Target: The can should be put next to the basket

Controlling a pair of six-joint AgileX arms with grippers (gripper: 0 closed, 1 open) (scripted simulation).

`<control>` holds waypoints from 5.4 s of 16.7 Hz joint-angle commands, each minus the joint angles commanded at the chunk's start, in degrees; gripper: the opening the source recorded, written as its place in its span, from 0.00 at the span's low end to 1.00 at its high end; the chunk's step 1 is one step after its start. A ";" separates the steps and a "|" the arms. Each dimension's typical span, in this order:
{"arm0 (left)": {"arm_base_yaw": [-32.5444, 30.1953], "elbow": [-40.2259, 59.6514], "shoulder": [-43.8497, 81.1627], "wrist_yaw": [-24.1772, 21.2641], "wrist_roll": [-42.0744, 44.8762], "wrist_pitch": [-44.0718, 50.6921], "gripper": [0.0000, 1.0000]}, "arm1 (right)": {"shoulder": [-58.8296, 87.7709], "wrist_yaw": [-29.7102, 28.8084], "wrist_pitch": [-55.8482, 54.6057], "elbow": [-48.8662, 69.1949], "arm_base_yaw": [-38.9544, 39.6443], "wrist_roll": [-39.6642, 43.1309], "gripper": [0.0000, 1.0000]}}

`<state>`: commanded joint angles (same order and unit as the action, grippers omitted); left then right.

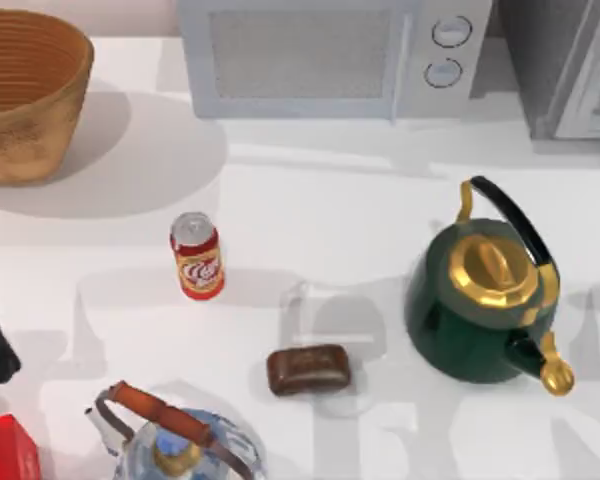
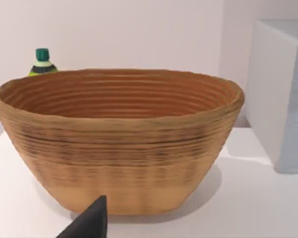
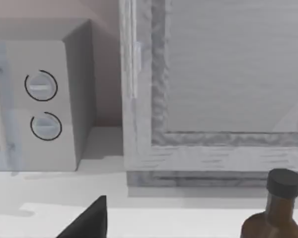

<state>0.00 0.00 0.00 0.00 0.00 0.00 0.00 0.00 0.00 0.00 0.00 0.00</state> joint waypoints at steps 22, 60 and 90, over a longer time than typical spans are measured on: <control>-20.38 79.50 91.61 -0.01 15.92 57.04 1.00 | 0.00 0.00 0.00 0.00 0.00 0.00 1.00; -26.09 91.79 121.03 -0.09 20.53 60.66 0.17 | 0.00 0.00 0.00 0.00 0.00 0.00 1.00; 3.01 80.24 109.92 0.39 4.47 60.00 0.00 | 0.00 0.00 0.00 0.00 0.00 0.00 1.00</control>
<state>3.01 80.24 109.92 0.39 4.47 60.00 0.00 0.00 0.00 0.00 0.00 0.00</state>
